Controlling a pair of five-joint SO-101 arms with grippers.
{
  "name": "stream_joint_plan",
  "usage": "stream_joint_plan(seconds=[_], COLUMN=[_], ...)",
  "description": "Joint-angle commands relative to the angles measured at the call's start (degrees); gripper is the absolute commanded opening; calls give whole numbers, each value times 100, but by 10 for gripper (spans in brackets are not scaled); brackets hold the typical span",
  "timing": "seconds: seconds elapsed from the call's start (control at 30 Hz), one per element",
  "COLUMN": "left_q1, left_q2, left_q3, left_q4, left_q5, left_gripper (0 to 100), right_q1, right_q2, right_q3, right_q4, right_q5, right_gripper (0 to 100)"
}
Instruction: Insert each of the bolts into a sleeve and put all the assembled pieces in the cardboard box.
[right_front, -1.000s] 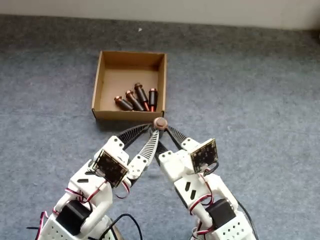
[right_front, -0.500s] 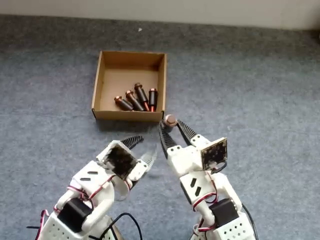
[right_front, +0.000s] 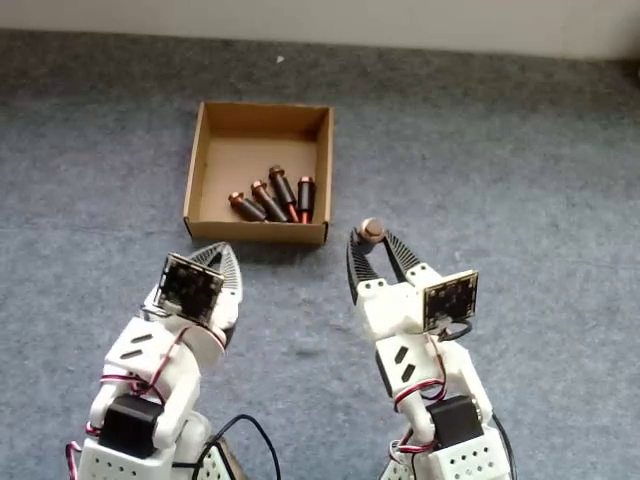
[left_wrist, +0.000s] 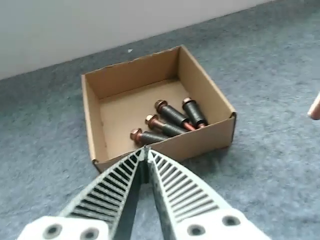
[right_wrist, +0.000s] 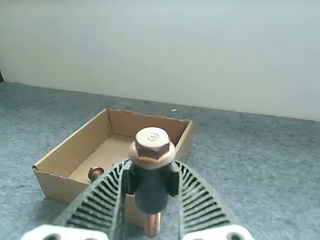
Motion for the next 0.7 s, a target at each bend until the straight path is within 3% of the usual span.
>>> stream_joint_plan(seconds=[0.0, 0.3, 0.67], left_q1=[-690, -1393, -1393], left_q2=[-48, -48, -13], left_q3=[-154, 1165, 1534], left_q4=[167, 185, 431], left_q5=[-70, -70, -70], left_gripper=[7, 7, 7], right_q1=[66, 66, 66], right_q2=[-92, -101, -57], right_q3=[532, 532, 532], right_q4=[84, 259, 268], right_q5=[-70, -70, -70], right_gripper=[5, 5, 5])
